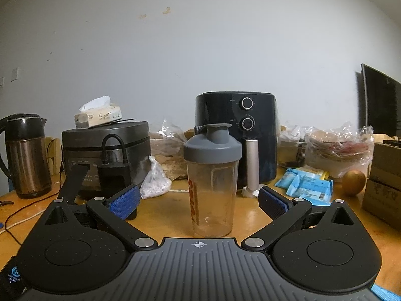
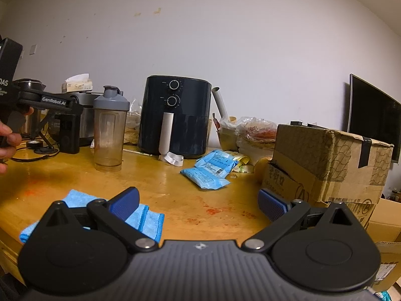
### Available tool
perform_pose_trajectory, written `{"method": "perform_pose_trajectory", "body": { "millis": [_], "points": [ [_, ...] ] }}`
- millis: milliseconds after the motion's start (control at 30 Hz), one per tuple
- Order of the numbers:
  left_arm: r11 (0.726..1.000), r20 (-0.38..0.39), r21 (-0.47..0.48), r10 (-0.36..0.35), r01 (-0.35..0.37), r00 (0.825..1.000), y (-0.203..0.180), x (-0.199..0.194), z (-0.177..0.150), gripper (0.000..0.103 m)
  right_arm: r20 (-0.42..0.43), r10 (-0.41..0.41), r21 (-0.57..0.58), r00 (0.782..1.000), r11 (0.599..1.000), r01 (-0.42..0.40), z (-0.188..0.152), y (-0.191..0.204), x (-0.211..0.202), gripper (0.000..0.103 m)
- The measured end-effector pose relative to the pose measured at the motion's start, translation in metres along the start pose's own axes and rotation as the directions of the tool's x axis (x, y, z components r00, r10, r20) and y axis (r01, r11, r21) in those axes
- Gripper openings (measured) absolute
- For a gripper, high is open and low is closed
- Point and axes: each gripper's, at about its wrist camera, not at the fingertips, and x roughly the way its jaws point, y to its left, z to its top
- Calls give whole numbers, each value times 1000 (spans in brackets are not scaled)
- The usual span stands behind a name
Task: Clean container
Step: 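Move the left tool toward the grey lid of the shaker bottle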
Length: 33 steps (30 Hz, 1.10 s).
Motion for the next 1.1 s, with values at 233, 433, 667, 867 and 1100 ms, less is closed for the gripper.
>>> {"method": "perform_pose_trajectory", "body": {
  "millis": [233, 433, 667, 867, 1100],
  "points": [
    [1000, -10, -7, -8, 8, 1000, 1, 14, 4, 103, -3, 1, 5, 1000, 1000, -1, 2, 0, 4, 103],
    [1000, -20, -12, -7, 7, 1000, 4, 27, 5, 103, -5, 4, 5, 1000, 1000, -4, 2, 0, 6, 103],
    [1000, -15, -7, -3, 3, 1000, 4, 36, 7, 103, -10, 7, 7, 1000, 1000, -7, 3, 0, 9, 103],
    [1000, 0, -5, -1, 1, 1000, 3, 42, 12, 103, -18, 5, 9, 1000, 1000, -5, 3, 0, 12, 103],
    [1000, 6, -12, 0, 0, 1000, 3, 52, 15, 103, -24, 3, 12, 1000, 1000, -3, 3, 0, 14, 103]
  ]
}}
